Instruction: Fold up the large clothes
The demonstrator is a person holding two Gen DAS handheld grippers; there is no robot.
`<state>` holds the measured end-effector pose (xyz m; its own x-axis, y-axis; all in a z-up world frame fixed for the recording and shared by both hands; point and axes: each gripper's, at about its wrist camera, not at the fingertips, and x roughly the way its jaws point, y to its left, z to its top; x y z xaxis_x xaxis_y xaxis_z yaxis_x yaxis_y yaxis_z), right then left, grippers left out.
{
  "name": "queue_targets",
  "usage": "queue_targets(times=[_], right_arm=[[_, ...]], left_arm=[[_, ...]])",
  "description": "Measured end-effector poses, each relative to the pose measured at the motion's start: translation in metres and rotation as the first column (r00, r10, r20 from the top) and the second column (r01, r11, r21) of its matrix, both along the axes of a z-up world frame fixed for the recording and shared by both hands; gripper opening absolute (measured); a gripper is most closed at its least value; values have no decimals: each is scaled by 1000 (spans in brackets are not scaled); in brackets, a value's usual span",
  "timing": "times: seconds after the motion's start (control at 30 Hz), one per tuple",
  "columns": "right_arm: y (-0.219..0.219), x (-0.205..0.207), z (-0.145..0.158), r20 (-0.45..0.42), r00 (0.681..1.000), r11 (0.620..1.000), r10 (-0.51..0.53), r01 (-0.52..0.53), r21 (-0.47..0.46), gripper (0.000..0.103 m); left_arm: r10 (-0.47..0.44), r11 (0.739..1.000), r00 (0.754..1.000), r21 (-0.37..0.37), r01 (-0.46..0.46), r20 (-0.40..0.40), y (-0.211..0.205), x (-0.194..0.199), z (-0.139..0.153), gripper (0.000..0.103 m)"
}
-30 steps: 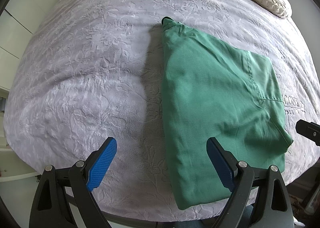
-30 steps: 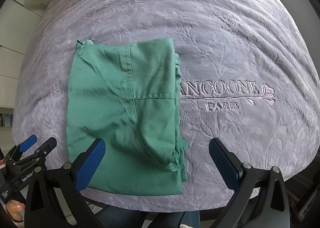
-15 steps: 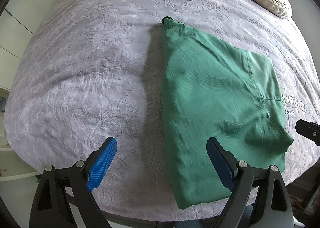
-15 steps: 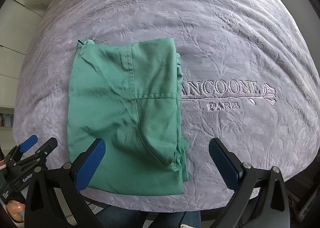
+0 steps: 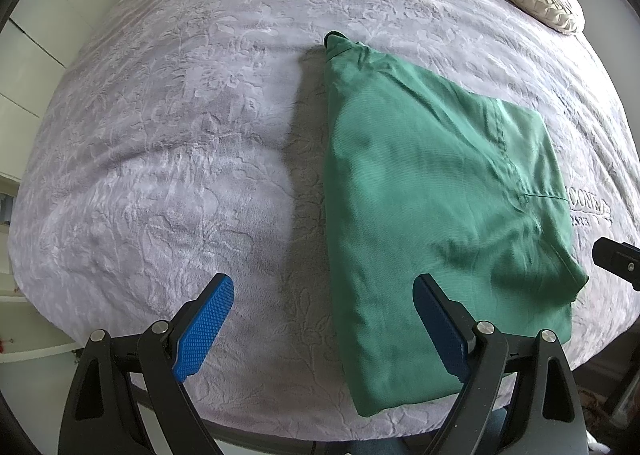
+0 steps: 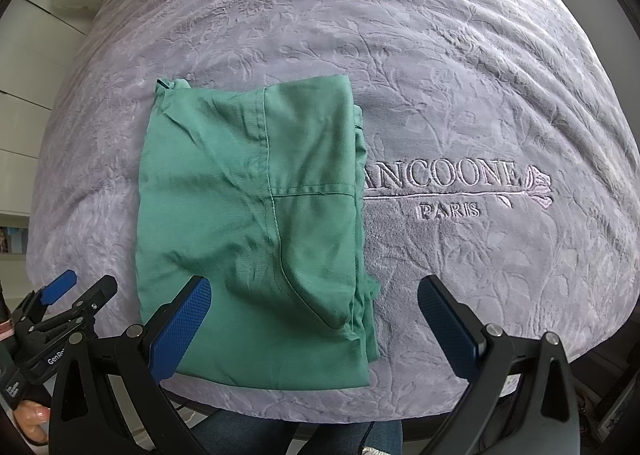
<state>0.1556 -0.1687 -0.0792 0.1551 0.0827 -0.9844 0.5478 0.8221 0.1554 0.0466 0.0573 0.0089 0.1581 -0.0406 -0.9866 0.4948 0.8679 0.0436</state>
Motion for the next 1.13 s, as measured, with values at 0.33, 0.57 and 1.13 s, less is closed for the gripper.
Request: queue_targets(times=[0.33, 0.57, 1.13], right_arm=[[4, 1, 0, 3, 1000, 1000, -2, 2, 1, 103], [7, 2, 0, 5, 1000, 1000, -3, 3, 1, 103], [11, 4, 0, 9, 1000, 1000, 4, -4, 3, 103]], left_arm=[[0, 1000, 1000, 6, 0, 1, -1, 0, -1, 92], [-2, 1000, 1000, 2, 2, -2, 0, 0, -1, 92], [-2, 1000, 1000, -21, 3, 13, -1, -2, 4, 92]])
